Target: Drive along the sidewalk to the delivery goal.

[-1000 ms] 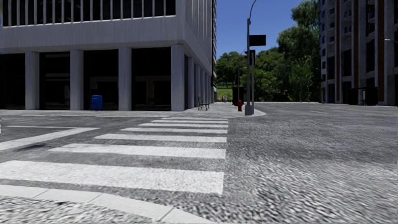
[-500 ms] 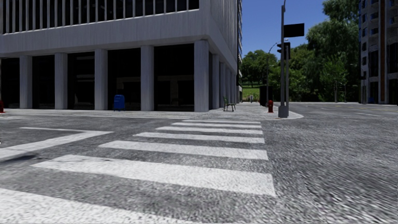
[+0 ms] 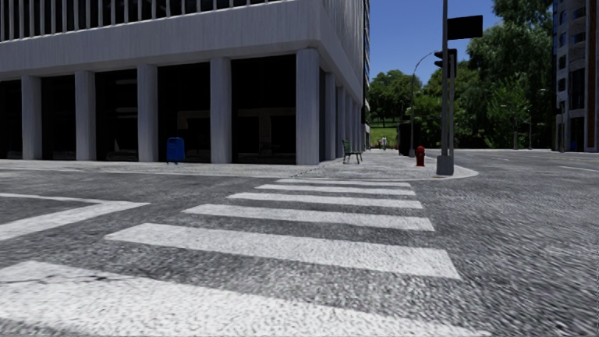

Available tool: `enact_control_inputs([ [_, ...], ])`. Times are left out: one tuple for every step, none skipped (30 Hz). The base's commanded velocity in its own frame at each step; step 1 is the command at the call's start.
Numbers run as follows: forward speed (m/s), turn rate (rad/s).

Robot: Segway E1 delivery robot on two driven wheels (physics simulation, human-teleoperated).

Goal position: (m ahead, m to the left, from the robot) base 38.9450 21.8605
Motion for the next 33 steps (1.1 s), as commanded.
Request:
enact_control_inputs([
  [1.64, 0.0],
  [1.64, 0.0],
  [1.64, 0.0],
  [1.64, 0.0],
  [1.64, 0.0],
  [1.62, 0.0],
  [1.6, 0.0],
  [1.58, 0.0],
  [1.56, 0.0],
  [1.56, 0.0],
  [1.56, 0.0],
  [1.56, 0.0],
  [1.56, 0.0],
  [1.56, 0.0],
  [1.56, 0.0],
  [1.56, 0.0],
  [1.56, 0.0],
  [1.56, 0.0],
  [1.56, 0.0],
  [1.56, 0.0],
  [1.56, 0.0],
  [1.56, 0.0],
  [1.56, -0.02],
  [1.56, -0.02],
  [1.56, -0.08],
  [1.56, -0.1],
  [1.58, -0.1],
  [2.0, -0.1],
  [2.0, -0.1],
  [2.0, -0.1],
  [2.0, -0.1],
  [2.0, -0.1],
  [2.0, -0.1],
])
